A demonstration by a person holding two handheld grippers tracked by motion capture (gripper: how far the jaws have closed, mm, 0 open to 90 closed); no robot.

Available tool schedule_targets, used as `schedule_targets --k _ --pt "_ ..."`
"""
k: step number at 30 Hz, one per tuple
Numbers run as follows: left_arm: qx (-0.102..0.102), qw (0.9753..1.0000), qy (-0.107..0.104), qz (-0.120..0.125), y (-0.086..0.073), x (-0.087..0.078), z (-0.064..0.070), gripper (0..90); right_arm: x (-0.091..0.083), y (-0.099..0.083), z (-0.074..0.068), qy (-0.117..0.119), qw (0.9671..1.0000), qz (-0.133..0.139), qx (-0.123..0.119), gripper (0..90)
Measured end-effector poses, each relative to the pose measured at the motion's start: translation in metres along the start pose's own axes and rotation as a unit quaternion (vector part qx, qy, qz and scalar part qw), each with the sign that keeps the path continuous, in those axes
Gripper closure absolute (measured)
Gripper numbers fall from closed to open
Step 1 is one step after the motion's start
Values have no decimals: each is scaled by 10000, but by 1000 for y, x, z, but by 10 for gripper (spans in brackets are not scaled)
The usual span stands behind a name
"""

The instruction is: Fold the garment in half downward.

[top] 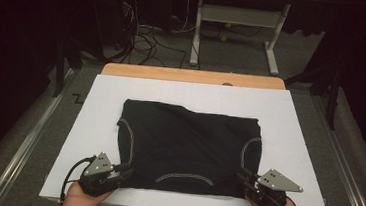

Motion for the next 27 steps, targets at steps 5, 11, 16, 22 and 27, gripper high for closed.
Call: schedule_targets --k 5,11,16,22,27 --pt "-421 9989 38 197 1 -13 2 455 -8 -2 5 -48 9996 109 262 610" --pt "-383 9983 180 401 7 -22 3 434 -15 0 10 -131 9989 214 400 541" --pt "-420 9983 278 283 3 -15 -5 412 -19 3 10 -183 9986 288 401 500" --pt "-572 9972 445 196 0 -11 -19 369 -25 4 13 -298 9978 386 455 454" --pt "-709 9962 455 208 -1 -10 -25 356 -33 4 20 -467 9959 524 575 455"
Point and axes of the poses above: each handheld gripper's, and its own axes: x roughly forward along the jaws, y roughly out of its top, z roughly to its right, the point moved 5 cm from there along x, roughly forward along the jaws, and after that the axes turned 6 degrees about z, right-handed, at the moved point
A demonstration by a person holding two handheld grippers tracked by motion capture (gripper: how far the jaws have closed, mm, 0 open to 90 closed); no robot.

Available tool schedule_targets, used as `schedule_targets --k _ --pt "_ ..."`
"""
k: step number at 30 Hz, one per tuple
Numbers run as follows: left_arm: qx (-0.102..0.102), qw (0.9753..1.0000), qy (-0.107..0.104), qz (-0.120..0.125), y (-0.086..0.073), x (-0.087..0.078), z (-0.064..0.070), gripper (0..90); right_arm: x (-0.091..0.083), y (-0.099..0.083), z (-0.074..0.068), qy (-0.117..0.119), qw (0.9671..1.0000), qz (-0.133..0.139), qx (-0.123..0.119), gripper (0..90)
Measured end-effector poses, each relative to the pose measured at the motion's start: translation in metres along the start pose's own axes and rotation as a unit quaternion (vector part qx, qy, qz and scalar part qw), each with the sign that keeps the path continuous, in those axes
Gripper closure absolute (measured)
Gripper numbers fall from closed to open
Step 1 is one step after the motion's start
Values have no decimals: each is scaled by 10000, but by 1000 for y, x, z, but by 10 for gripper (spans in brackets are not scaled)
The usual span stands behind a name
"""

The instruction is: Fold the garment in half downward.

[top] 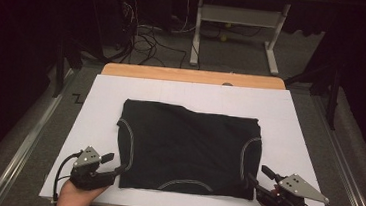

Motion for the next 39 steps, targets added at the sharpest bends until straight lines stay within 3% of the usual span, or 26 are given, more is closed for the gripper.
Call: schedule_targets --k 3,6,11,14,16,20,23,25,26,29,32,39 --pt "-55 10000 -24 -63 1 6 -1 333 2 -3 7 -143 9998 -76 99 441" --pt "-98 9996 9 -274 0 19 -3 296 14 -8 15 -273 9987 -343 246 386" --pt "-150 9976 -8 -677 -3 39 -3 244 41 -15 27 -439 9938 -891 490 270" --pt "-89 9972 48 -738 -2 42 0 245 55 -17 31 -513 9905 -1135 584 249" --pt "-44 9972 30 -749 -1 43 2 299 65 -18 33 -574 9877 -1334 580 258" --pt "64 9974 -132 -698 -2 42 6 454 76 -17 34 -481 9847 -1507 725 351" --pt "45 9973 -254 -694 -2 43 6 549 79 -14 29 -194 9847 -1518 836 592" --pt "50 9974 -290 -658 -1 43 6 619 81 -13 24 -8 9861 -1482 754 745" --pt "76 9974 -295 -648 -1 42 5 645 81 -12 21 29 9864 -1476 722 773" --pt "81 9978 -293 -593 0 39 4 708 79 -12 20 27 9882 -1434 545 804" --pt "99 9980 -307 -547 -1 33 5 730 70 -12 19 24 9892 -1365 536 810" --pt "198 9978 -486 -416 -10 0 19 733 38 -16 8 208 9908 -1268 422 810"
Point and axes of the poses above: each handheld gripper's, and its own axes: x roughly forward along the jaws, y roughly out of its top, z roughly to its right, the point moved 5 cm from there along x, roughly forward along the jaws, and after that the axes turned 6 degrees about z, right-handed, at the moved point
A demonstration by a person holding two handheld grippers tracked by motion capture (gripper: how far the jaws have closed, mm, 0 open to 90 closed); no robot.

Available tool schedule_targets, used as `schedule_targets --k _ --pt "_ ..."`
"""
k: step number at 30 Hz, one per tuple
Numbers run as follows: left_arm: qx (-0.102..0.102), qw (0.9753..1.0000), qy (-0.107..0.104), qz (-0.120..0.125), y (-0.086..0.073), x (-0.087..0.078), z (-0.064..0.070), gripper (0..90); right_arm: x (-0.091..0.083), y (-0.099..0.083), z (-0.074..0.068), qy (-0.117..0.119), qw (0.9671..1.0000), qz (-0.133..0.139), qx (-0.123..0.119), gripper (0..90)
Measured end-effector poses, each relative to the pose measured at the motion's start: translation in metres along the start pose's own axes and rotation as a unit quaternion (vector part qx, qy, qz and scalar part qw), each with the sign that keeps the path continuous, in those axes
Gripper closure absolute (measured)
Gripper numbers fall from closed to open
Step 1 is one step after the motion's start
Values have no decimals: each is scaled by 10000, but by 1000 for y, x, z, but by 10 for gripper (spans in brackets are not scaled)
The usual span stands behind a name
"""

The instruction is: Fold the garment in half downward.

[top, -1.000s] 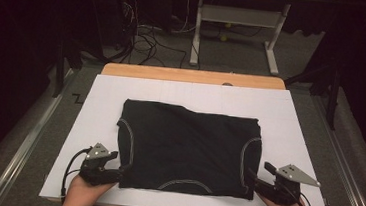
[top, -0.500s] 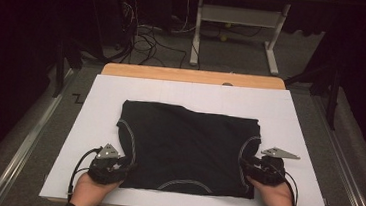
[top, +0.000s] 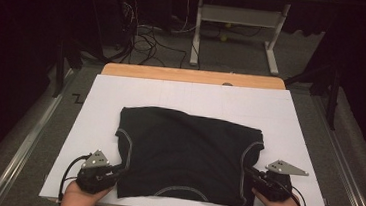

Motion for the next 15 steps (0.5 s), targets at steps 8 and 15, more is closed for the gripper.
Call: schedule_targets --k 8,15 --pt "-16 9999 69 -72 -15 -15 7 708 -31 -7 -9 43 9996 271 -19 667" --pt "-108 9986 307 415 -6 -21 3 470 -11 58 52 -891 9938 657 -70 655"
Point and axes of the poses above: each handheld gripper's, and its own axes: x roughly forward along the jaws, y roughly out of its top, z roughly to its right, the point moved 5 cm from there along x, roughly forward along the jaws, and after that the axes turned 6 degrees about z, right-handed, at the moved point
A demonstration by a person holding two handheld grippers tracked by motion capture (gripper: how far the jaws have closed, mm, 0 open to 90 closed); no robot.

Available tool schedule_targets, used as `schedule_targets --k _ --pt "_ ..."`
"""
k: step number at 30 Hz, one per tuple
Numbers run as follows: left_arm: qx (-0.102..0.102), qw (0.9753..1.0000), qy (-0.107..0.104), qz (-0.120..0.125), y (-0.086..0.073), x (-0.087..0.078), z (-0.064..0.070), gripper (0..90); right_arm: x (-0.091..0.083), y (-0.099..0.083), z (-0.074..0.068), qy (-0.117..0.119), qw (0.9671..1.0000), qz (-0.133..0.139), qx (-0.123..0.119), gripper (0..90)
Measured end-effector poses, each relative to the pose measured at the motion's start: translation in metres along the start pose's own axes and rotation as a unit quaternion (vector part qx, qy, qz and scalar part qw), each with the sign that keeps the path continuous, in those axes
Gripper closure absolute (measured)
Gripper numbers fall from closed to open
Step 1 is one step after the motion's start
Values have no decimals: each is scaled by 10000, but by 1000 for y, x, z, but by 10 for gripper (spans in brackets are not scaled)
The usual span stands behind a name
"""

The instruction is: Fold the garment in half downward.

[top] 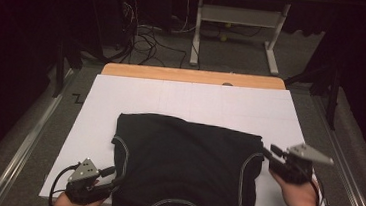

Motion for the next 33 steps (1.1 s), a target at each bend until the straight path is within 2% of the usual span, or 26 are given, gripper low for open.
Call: schedule_targets --k 4,6,7,9,11,13,15,16,17,22,24,26,29,31,33 --pt "-135 9999 35 45 0 -1 -6 456 49 14 24 -218 9992 -317 147 631" --pt "-159 9999 47 35 -1 -1 -9 456 67 9 28 -75 9979 -585 279 578" --pt "-172 9998 42 41 -2 -1 -9 456 73 5 27 1 9969 -749 236 546" --pt "-179 9998 45 49 -3 -2 -9 456 76 -4 20 241 9953 -923 177 491" --pt "-189 9998 36 30 -4 -2 -9 456 72 -10 12 420 9955 -847 90 466" --pt "-171 9998 33 15 -4 -2 -9 456 68 -17 6 439 9949 -910 -63 459" --pt "-151 9999 34 20 -4 -2 -7 456 69 -26 3 357 9922 -1162 -292 458" --pt "-142 9999 37 23 -3 -2 -7 456 71 -29 2 337 9918 -1184 -337 465" --pt "-143 9999 43 27 -3 -2 -6 456 72 -28 2 358 9923 -1146 -308 481" --pt "-195 9998 44 -1 -4 -1 -8 456 77 -25 2 564 9912 -1153 -320 753" --pt "-203 9998 46 -15 -4 0 -8 456 77 -23 2 563 9908 -1164 -409 779" --pt "-225 9997 49 -12 -5 0 -8 456 74 -19 4 500 9925 -1037 -409 800" --pt "-242 9997 53 0 -5 -1 -9 456 68 -9 13 484 9962 -702 -166 814" --pt "-242 9997 58 1 -5 -1 -9 456 68 -3 20 420 9975 -573 -5 824" --pt "-257 9997 55 5 -5 -1 -9 455 71 4 26 304 9984 -480 54 838"
Point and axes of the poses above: each handheld gripper's, and its own axes: x roughly forward along the jaws, y roughly out of its top, z roughly to its right, the point moved 5 cm from there along x, roughly forward along the jaws, and after that the axes turned 6 degrees about z, right-handed, at the moved point
